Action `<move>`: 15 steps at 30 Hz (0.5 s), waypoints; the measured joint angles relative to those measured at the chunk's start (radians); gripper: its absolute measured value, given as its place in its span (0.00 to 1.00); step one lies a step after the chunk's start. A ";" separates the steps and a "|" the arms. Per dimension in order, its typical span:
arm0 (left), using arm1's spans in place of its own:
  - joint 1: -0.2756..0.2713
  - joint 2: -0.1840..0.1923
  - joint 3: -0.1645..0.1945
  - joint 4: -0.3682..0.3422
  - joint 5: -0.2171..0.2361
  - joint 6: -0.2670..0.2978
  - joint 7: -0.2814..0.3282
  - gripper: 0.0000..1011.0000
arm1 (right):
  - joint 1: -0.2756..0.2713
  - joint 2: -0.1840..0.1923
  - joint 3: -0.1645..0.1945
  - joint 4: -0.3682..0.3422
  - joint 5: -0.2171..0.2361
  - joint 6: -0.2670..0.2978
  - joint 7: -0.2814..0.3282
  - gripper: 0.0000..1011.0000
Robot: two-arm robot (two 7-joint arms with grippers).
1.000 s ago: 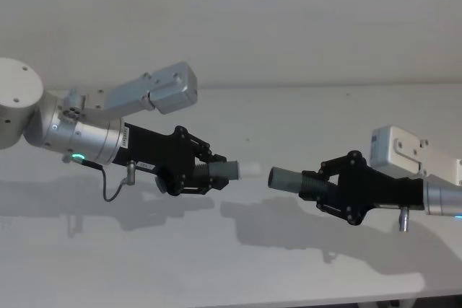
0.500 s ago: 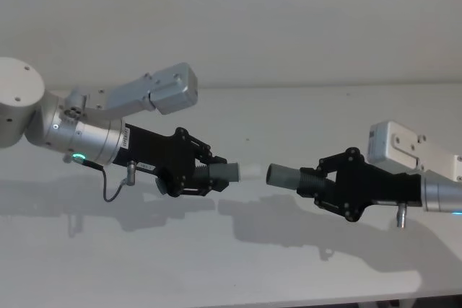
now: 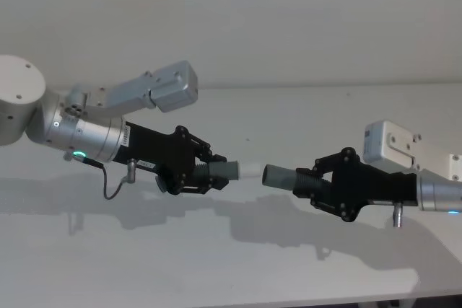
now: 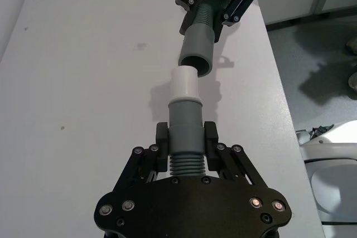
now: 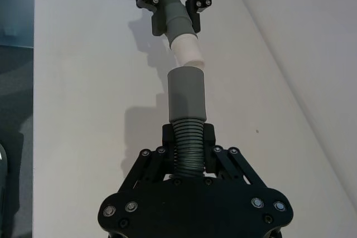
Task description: Use both hands to pick up one end of the pipe from the table, align the ends, and insert them.
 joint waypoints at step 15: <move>-0.017 -0.006 0.018 0.021 -0.007 -0.006 -0.007 0.34 | 0.013 -0.007 -0.010 0.009 0.007 -0.008 0.007 0.25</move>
